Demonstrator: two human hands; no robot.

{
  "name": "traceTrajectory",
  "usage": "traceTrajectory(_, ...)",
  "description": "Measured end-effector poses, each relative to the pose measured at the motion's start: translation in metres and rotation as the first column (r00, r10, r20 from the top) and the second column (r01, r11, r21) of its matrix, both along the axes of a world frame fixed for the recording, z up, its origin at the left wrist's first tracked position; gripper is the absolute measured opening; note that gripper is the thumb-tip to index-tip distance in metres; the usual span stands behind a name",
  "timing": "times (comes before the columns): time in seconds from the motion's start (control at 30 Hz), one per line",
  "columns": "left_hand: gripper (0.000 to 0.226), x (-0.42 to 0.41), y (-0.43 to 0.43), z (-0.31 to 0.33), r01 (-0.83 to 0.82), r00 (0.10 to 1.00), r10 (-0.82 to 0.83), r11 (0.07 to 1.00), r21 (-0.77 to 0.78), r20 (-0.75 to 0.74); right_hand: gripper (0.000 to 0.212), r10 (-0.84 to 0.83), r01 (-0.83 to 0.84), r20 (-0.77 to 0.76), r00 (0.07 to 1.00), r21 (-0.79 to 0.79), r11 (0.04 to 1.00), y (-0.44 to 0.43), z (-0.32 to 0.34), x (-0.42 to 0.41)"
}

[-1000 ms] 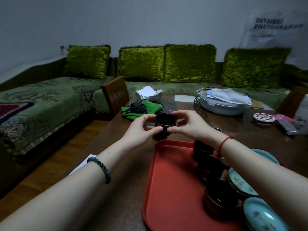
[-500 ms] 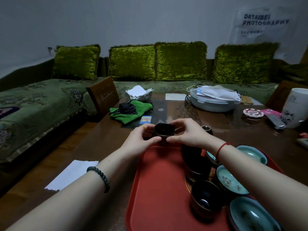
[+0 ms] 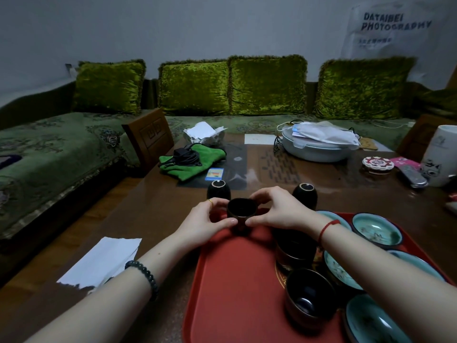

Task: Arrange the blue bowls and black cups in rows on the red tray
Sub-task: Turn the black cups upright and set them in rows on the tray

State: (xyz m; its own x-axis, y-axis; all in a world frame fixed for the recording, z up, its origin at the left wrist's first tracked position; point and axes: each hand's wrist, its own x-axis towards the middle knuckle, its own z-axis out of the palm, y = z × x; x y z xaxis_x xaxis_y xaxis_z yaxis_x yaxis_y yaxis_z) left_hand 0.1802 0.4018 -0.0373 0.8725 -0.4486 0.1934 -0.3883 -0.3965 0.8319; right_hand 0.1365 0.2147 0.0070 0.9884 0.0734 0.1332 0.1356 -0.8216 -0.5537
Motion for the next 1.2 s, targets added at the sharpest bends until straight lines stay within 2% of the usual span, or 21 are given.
traceTrajectory(0.2, 0.045, -0.003, 0.001, 0.002, 0.010, 1.000, -0.010, 0.999, 0.030, 0.026, 0.051, -0.002, 0.002, -0.005, 1.000, -0.034, 0.999, 0.000, 0.001, -0.002)
traceTrajectory(0.43, 0.046, -0.003, 0.004, 0.010, 0.013, 0.996, -0.023, 0.993, 0.121, 0.085, 0.066, 0.008, -0.011, -0.046, 0.999, -0.077, 0.997, -0.004, 0.003, -0.001)
traceTrajectory(0.53, 0.049, 0.000, 0.009, 0.017, -0.032, 0.994, 0.020, 0.993, 0.113, 0.103, 0.069, 0.020, -0.021, -0.027, 0.999, -0.026, 0.999, -0.007, 0.009, -0.001)
traceTrajectory(0.77, 0.048, 0.015, 0.020, 0.038, -0.098, 0.988, 0.087, 0.992, 0.081, 0.131, 0.060, 0.041, -0.047, 0.061, 0.997, 0.108, 0.993, -0.008, 0.029, 0.010)
traceTrajectory(1.0, 0.050, 0.036, 0.023, 0.042, -0.126, 0.985, 0.118, 0.990, 0.060, 0.123, 0.057, 0.062, -0.072, 0.084, 0.995, 0.135, 0.988, 0.002, 0.032, 0.044)
traceTrajectory(1.2, 0.049, 0.059, 0.021, 0.029, -0.138, 0.987, 0.131, 0.988, 0.069, 0.096, 0.059, 0.091, -0.095, 0.042, 0.995, 0.106, 0.990, 0.005, 0.019, 0.079)
